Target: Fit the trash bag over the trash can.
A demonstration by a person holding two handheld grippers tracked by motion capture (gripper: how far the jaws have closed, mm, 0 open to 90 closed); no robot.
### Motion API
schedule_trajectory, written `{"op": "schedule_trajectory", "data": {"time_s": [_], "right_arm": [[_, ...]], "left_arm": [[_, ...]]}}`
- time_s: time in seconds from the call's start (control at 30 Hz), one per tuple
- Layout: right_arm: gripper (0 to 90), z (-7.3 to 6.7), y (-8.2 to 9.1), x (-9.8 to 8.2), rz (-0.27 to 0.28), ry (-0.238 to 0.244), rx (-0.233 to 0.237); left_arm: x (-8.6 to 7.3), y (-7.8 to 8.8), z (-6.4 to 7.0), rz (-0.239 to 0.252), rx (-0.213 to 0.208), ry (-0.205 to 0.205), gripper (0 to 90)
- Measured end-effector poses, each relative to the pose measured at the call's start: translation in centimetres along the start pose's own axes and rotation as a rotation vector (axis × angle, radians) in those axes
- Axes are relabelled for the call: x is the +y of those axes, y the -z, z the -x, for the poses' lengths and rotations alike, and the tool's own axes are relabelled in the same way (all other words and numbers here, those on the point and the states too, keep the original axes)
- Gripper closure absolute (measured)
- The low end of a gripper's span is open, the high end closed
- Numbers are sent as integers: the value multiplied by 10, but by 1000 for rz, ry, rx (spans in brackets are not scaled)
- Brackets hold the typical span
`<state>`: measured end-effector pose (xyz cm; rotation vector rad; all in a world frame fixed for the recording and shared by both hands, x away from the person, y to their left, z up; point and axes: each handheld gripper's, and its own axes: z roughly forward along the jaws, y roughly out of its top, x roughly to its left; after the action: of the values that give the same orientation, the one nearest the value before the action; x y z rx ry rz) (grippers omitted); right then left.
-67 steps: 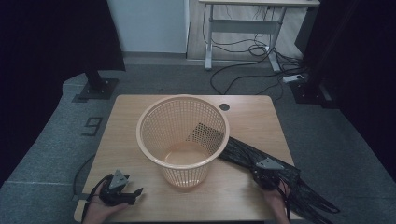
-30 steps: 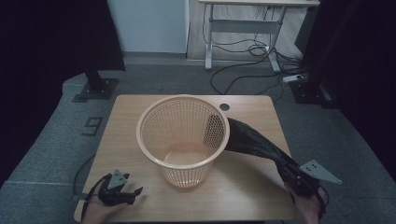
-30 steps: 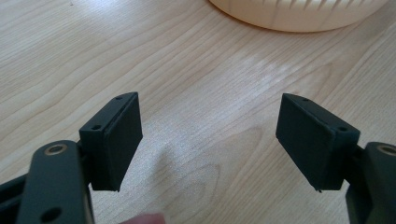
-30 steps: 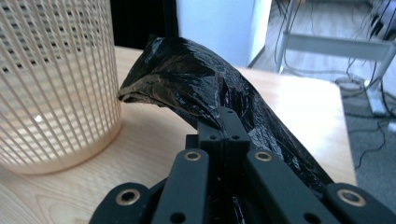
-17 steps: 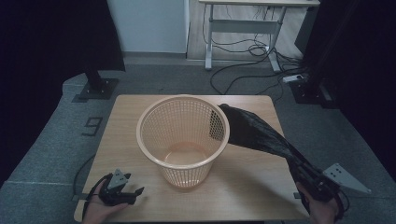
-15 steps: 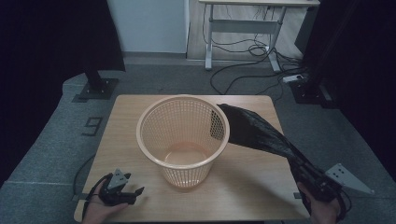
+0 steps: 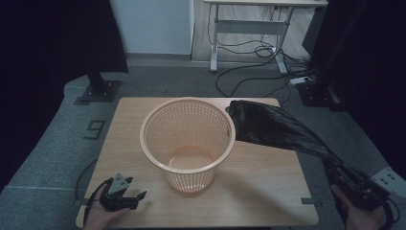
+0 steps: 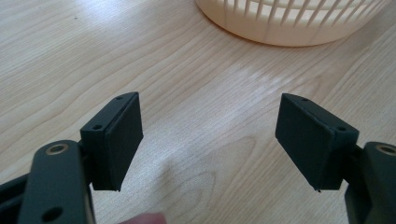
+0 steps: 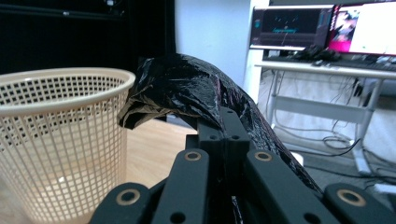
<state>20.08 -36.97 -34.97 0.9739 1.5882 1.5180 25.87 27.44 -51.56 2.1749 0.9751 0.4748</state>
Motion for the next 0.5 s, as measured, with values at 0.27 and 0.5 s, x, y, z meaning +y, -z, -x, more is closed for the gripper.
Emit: {"op": "schedule_trajectory", "data": {"time_s": [0.27,0.5], "right_arm": [[888,6,13,31,49,9,4],[888,3,20,50,85,17,19]], "left_arm": [[0,-8,5,-23,-6,-10,226],[-1,-10,6,-26,-5,-12,226]]}}
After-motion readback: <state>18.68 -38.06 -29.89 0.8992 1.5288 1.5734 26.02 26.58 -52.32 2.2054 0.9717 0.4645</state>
